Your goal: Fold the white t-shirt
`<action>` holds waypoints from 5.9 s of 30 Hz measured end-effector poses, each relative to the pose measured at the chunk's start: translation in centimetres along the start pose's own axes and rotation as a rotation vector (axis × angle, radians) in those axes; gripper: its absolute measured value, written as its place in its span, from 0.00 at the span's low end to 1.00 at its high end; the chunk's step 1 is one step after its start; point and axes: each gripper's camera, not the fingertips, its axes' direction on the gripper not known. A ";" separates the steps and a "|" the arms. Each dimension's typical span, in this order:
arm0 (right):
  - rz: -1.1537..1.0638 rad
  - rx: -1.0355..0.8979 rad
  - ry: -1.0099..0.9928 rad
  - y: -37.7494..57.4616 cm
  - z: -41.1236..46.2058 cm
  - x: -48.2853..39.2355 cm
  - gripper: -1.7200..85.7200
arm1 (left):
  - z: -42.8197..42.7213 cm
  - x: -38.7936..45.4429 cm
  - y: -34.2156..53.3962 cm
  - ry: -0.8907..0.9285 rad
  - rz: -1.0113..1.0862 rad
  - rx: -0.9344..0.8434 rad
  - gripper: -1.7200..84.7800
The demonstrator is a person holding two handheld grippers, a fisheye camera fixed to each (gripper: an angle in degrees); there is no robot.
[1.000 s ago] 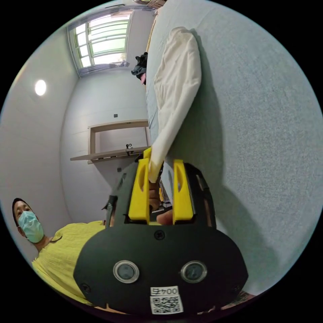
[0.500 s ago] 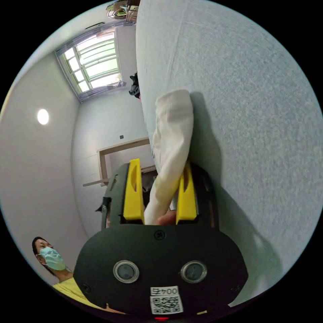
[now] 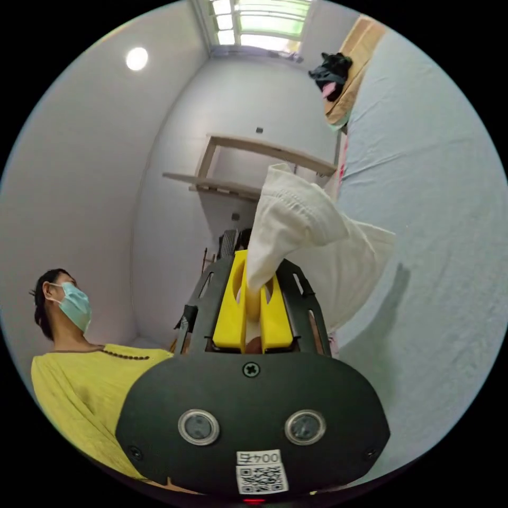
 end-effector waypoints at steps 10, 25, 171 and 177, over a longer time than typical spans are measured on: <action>-0.028 -0.120 -0.034 3.5 43.5 -0.8 0.06 | -28.2 6.6 14.8 0.075 -0.002 0.223 0.07; -0.127 -0.530 0.070 0.8 105.7 5.9 0.06 | -60.4 14.0 27.3 0.045 0.008 0.623 0.07; 0.202 0.709 0.784 23.8 56.6 -28.2 0.01 | 10.7 5.5 -17.6 -0.276 0.485 -0.729 0.05; 0.353 0.830 0.827 27.9 38.8 -30.3 0.01 | 25.8 -1.5 -17.2 -0.310 0.499 -0.905 0.06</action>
